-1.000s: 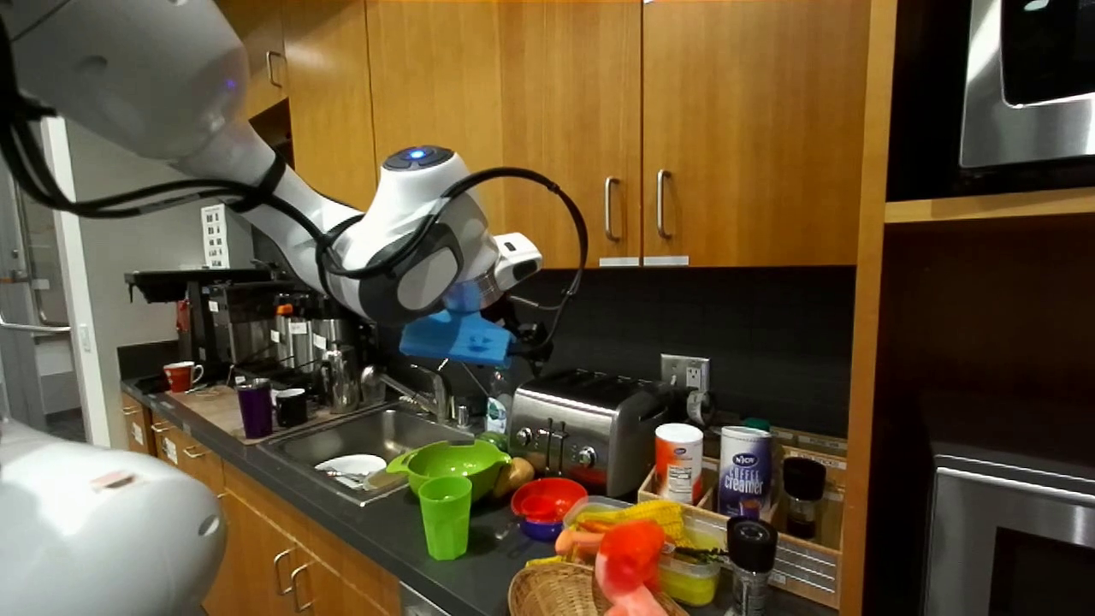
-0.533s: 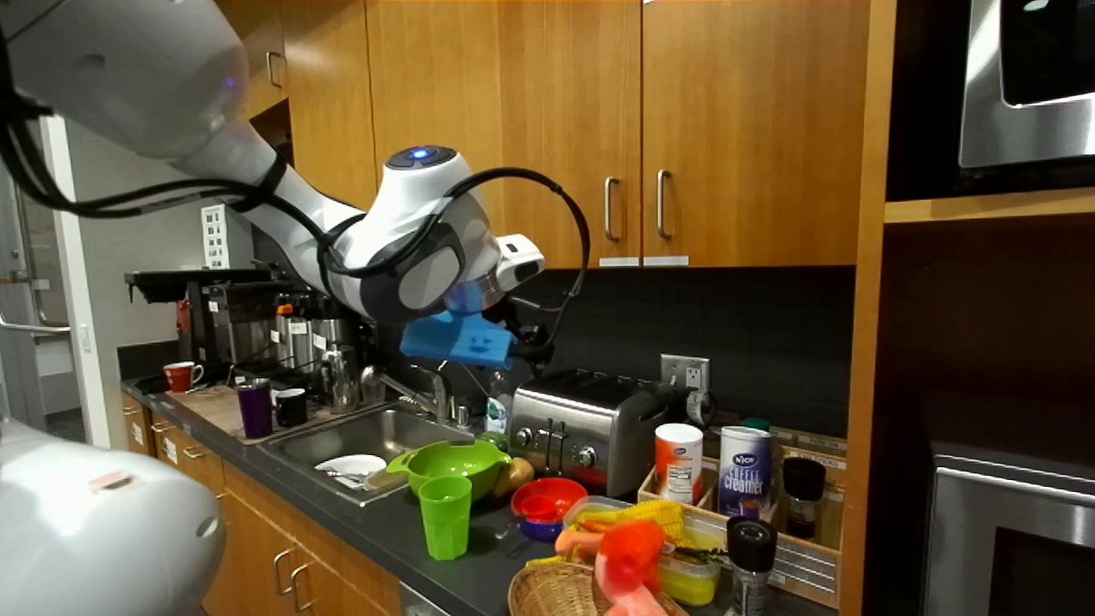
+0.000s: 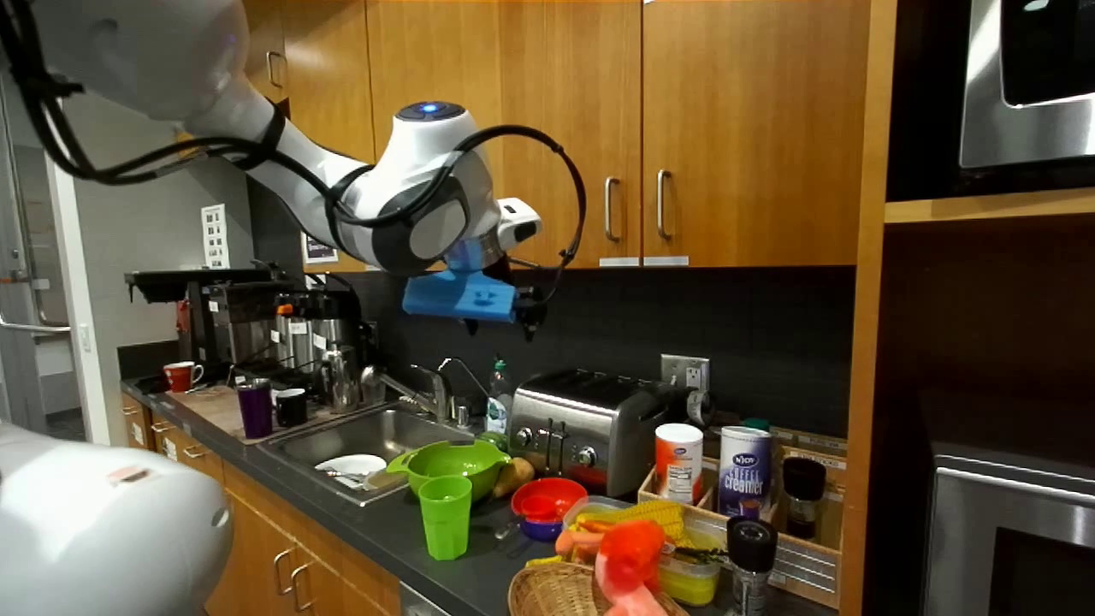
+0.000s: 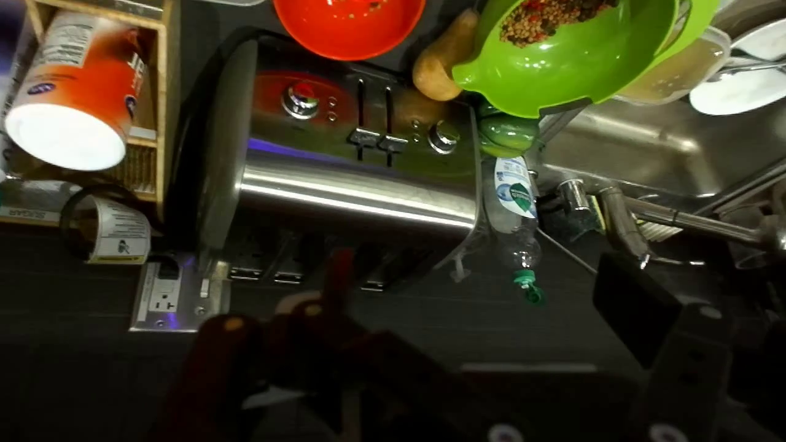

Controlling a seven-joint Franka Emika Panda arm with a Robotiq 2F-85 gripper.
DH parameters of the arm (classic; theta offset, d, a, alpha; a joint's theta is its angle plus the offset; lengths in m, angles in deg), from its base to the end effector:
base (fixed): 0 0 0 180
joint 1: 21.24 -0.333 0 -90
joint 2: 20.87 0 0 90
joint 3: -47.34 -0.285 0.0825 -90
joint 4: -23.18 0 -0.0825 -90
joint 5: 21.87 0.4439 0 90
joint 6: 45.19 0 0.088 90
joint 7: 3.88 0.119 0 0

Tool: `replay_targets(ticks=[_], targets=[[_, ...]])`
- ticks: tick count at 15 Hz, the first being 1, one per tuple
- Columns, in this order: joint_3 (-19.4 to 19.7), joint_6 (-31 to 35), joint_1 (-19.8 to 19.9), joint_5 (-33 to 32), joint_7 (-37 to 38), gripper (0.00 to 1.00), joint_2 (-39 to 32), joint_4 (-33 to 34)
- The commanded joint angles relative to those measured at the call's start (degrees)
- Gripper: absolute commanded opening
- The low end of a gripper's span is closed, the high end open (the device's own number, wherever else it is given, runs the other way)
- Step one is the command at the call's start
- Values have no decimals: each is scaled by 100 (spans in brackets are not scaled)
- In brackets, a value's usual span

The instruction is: Push down the right switch on the toaster

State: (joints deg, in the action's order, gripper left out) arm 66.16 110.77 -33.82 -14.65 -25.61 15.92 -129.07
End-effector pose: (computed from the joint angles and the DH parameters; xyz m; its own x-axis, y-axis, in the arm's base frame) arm 0.4772 -0.0486 0.4453 0.7455 0.1011 0.6588 0.1878 -0.9802 -0.0621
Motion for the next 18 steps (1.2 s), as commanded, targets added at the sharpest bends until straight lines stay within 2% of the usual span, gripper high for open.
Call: replay_targets(ticks=[1,6,10,13,14,18], targets=[[398,-384,-594,490,-554,100,-286,512],[1118,-854,-1258,1547,-1432,100,-969,1121],[1353,-855,-1245,2532,-2217,100,-1750,1599],[1284,-782,-1105,3569,-2937,100,-2318,1924],[1692,-606,-1572,3720,-3066,100,-2385,1970],[1848,-536,-1880,5040,-4044,100,-2888,2169]])
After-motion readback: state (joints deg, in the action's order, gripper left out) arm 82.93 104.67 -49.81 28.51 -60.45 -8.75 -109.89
